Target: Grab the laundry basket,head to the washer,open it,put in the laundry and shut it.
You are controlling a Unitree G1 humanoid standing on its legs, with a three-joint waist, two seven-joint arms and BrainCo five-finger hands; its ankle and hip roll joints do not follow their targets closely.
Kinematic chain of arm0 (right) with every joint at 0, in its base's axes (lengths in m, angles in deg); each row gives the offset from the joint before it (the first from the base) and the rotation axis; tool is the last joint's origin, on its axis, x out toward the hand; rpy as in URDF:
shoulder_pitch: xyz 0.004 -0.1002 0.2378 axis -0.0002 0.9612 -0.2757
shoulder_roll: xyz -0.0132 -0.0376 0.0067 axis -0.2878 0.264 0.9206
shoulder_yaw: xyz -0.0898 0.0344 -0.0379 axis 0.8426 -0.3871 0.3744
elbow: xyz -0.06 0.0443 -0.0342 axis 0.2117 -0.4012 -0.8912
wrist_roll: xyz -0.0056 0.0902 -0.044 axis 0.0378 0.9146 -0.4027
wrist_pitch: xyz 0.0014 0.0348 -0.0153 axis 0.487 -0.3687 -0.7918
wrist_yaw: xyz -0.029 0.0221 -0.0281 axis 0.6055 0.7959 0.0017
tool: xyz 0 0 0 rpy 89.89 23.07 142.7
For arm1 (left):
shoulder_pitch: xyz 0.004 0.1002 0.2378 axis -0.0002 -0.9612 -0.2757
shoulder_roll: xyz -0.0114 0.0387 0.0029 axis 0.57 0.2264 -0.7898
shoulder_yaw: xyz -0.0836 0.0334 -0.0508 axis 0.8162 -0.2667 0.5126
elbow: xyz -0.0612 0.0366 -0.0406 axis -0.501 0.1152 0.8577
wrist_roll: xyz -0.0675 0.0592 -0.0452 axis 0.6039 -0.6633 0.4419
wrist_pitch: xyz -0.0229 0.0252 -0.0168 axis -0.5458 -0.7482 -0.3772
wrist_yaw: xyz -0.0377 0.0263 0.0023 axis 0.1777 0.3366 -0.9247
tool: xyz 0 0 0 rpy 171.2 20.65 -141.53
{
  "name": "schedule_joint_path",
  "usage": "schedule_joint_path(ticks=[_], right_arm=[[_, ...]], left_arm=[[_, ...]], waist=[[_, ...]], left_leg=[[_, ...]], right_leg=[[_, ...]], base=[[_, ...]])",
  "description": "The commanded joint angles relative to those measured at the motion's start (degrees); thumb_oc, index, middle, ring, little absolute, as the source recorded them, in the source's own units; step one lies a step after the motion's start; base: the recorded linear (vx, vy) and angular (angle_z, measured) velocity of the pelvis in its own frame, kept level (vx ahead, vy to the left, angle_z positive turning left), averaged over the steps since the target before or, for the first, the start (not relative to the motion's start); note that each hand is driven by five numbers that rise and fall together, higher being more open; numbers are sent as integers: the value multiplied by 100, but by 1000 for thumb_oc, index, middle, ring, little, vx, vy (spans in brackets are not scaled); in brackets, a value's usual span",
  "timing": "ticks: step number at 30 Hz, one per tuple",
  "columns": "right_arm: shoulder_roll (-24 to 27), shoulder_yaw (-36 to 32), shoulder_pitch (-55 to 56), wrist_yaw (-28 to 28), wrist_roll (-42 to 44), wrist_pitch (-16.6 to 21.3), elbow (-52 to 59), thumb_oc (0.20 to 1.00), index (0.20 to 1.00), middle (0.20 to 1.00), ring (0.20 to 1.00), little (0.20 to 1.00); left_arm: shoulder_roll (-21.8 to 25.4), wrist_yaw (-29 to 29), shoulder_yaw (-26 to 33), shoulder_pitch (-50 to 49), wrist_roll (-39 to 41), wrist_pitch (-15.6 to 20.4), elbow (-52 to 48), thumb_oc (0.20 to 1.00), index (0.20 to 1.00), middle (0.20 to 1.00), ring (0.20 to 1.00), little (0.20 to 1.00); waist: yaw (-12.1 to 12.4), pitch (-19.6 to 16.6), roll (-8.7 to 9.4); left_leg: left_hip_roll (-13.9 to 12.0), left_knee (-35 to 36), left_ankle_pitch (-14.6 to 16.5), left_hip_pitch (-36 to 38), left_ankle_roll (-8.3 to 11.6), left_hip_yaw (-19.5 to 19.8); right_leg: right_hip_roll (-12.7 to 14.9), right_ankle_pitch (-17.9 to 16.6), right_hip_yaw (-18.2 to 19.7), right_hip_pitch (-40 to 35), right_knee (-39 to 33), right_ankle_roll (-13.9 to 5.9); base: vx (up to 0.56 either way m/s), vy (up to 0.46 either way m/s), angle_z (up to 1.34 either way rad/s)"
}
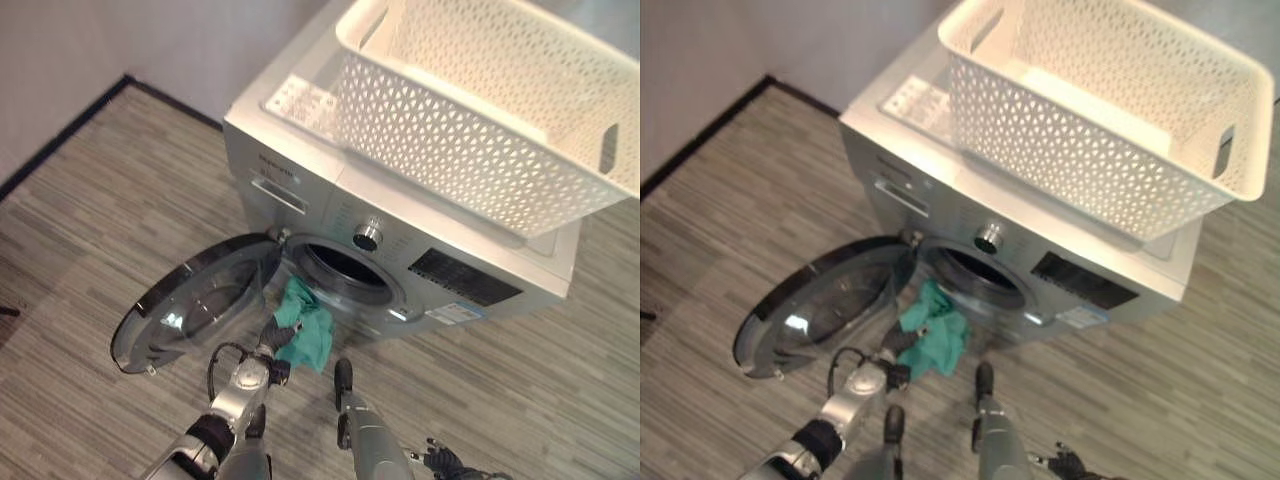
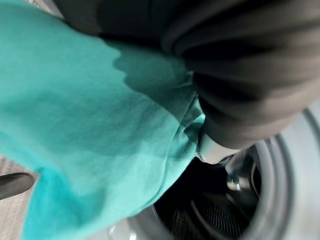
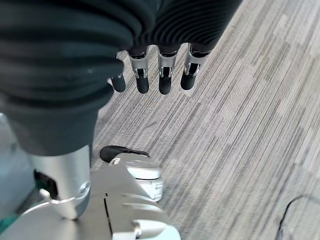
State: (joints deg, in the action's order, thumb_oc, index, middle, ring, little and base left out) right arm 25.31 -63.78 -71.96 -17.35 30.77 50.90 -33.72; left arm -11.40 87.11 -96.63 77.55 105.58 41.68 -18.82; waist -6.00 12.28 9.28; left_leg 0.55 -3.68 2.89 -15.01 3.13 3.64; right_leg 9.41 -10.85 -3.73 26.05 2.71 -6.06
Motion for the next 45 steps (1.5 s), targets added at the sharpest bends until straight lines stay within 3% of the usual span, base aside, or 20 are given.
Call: schedule_joint_path(ticks=[1,9,15,17,18,21,22,26,27,29,37,40,45], right_arm=[[-150,497,64,-15,0,59,311,1000,1000,1000,1000,1000],[-110,651,-206,-171,382,135,421,1000,1000,1000,1000,1000],[-97,789,-381,-315,445,203,692,1000,1000,1000,1000,1000],[-68,848,-421,-337,396,203,673,1000,1000,1000,1000,1000],[-57,996,-543,-370,234,163,606,1000,1000,1000,1000,1000],[-2,1179,-678,-408,-103,104,592,1000,1000,1000,1000,1000],[23,1207,-674,-404,-168,96,605,1000,1000,1000,1000,1000],[118,1195,-557,-309,-296,103,640,1000,1000,1000,1000,1000],[119,1196,-554,-309,-296,103,640,1000,1000,1000,1000,1000],[146,1216,-525,-279,-338,104,643,1000,1000,1000,1000,1000],[238,1215,-708,-376,-245,177,1139,1000,1000,1000,1000,1000],[338,1210,-697,-466,-266,230,1673,1000,1000,1000,1000,1000],[409,1196,-638,-519,-251,258,2014,1000,1000,1000,1000,1000]], left_arm=[[-315,202,250,383,369,552,-327,200,200,200,200,200],[-673,526,462,1291,1163,747,-102,200,200,200,200,200],[-808,780,708,1850,1396,863,-7,200,200,200,200,200],[-842,829,718,1979,1424,899,-19,200,200,200,200,200],[-864,883,766,2184,1478,929,-24,200,200,200,200,200],[-760,916,800,2418,1483,928,61,200,200,200,200,200],[-735,925,803,2454,1476,934,57,200,200,200,200,200],[-665,883,820,2578,1541,930,73,200,200,200,200,200],[-666,881,822,2577,1542,930,75,200,200,200,200,200],[-559,857,881,2626,1633,901,159,200,200,200,200,200],[-420,785,1156,3401,2091,874,565,200,200,200,200,200],[-558,834,1532,3807,2662,1040,517,200,200,200,200,200],[-629,936,1705,4227,2856,1146,331,200,200,200,200,200]], waist=[[3,289,-300],[-111,752,-319],[-206,848,-317],[-219,884,-307],[-259,941,-212],[-361,910,-49],[-360,850,-78],[-508,548,-139],[-512,523,-151],[-538,394,-186],[-658,152,-300],[-782,135,-250],[-914,99,-224]], left_leg=[[208,868,-243,377,-325,-386],[201,868,-367,-60,-220,-369],[134,868,-368,-303,-153,-452],[103,868,-374,-334,-156,-480],[80,661,-355,-504,-190,-553],[135,-235,-56,-1110,-230,-647],[84,-458,187,-1217,-226,-614],[-12,-1720,673,-2298,-253,-542],[-18,-1755,690,-2343,-252,-537],[-215,-2414,957,-2747,-252,-540],[-354,-3094,1169,-3694,-342,-447],[-426,-3378,1261,-4041,-353,-396],[-515,-3670,1413,-4294,-364,-397]], right_leg=[[-112,601,-68,167,737,-268],[-145,557,-84,549,772,-233],[-166,480,-124,749,651,-217],[-188,482,-105,823,680,-201],[-257,465,-62,984,726,-170],[-317,431,41,1227,760,-119],[-388,583,72,1247,813,-146],[-489,769,103,1885,1252,-20],[-493,775,98,1918,1265,-19],[-597,948,71,2266,1709,31],[-721,1055,65,3085,2159,109],[-823,1108,81,3415,2381,159],[-917,1209,86,3694,2586,220]], base=[[-54,-31,-2],[-38,-46,1],[-8,-31,0],[-29,-27,0],[-79,-67,-3],[-61,-60,-17],[37,-45,-16],[-24,-68,-18],[-47,-52,-13],[-35,-37,-7],[-30,-39,-10],[-3,-41,-8],[13,-25,-3]])
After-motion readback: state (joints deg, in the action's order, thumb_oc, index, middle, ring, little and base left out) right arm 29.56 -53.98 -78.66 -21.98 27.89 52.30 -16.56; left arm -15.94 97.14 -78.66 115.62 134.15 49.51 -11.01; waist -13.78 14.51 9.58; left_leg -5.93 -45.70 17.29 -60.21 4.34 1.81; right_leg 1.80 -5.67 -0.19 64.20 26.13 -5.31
